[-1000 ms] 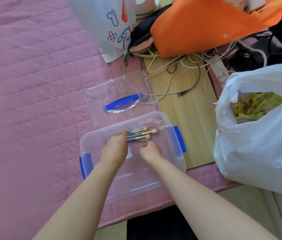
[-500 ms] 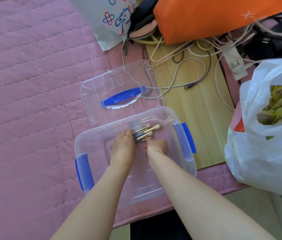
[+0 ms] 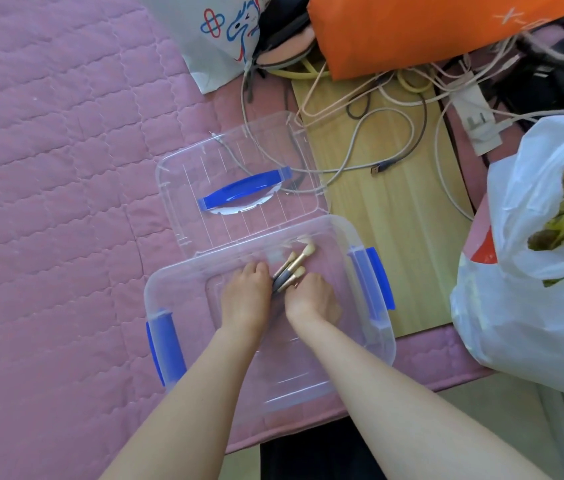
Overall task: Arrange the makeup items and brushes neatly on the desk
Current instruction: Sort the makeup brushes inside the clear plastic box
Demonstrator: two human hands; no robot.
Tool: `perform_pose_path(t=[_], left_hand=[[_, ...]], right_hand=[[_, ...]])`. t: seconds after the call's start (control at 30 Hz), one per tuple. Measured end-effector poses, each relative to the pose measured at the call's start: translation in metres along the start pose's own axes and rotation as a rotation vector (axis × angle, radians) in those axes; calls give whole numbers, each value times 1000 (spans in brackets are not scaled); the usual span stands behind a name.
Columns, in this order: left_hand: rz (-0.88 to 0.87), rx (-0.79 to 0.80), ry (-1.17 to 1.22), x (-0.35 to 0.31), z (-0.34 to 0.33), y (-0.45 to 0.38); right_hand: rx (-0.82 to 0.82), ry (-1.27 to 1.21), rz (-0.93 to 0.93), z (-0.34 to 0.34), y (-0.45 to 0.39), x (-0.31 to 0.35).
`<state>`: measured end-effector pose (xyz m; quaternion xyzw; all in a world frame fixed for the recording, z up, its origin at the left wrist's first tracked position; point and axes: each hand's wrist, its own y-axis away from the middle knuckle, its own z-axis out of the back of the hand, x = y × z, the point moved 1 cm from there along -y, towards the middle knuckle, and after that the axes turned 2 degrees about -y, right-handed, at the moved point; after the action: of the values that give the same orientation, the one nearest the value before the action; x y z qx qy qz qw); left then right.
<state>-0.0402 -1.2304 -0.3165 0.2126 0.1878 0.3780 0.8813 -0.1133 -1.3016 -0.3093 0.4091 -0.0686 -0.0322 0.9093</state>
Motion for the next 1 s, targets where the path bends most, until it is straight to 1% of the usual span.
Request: perform_pose_path(t=[0.1, 0.2, 0.27, 0.33, 0.4, 0.43, 0.47, 0.53, 0.67, 0.77, 0.9, 1.0], left_hand=[[-59, 26, -126, 0, -1, 3], [-11, 73, -142, 2, -1, 5], [68, 69, -15, 3, 0, 6], [157, 47, 211, 2, 3, 7], [207, 77, 378, -1, 4, 8], [233, 107, 440, -2, 4, 9], [254, 129, 485, -3, 4, 10], [245, 129, 514, -2, 4, 13], [136, 96, 458, 4, 1, 14], [90, 113, 364, 8, -1, 10], [88, 153, 284, 10, -3, 7], [124, 147, 309, 7, -2, 7]], right_hand=[[-7, -18, 7, 0, 0, -4], [8, -169, -76, 2, -4, -7], [43, -327, -120, 2, -7, -8], [109, -528, -150, -1, -6, -7], [118, -697, -209, -3, -1, -5], [106, -738, -242, -4, 1, -4], [94, -738, -262, -5, 2, -3], [76, -654, -256, -7, 3, -4], [21, -459, -176, -7, -2, -5], [6, -368, -150, -6, -5, -2], [-2, -312, -121, -8, -2, 2], [10, -313, -132, -10, -3, 4]])
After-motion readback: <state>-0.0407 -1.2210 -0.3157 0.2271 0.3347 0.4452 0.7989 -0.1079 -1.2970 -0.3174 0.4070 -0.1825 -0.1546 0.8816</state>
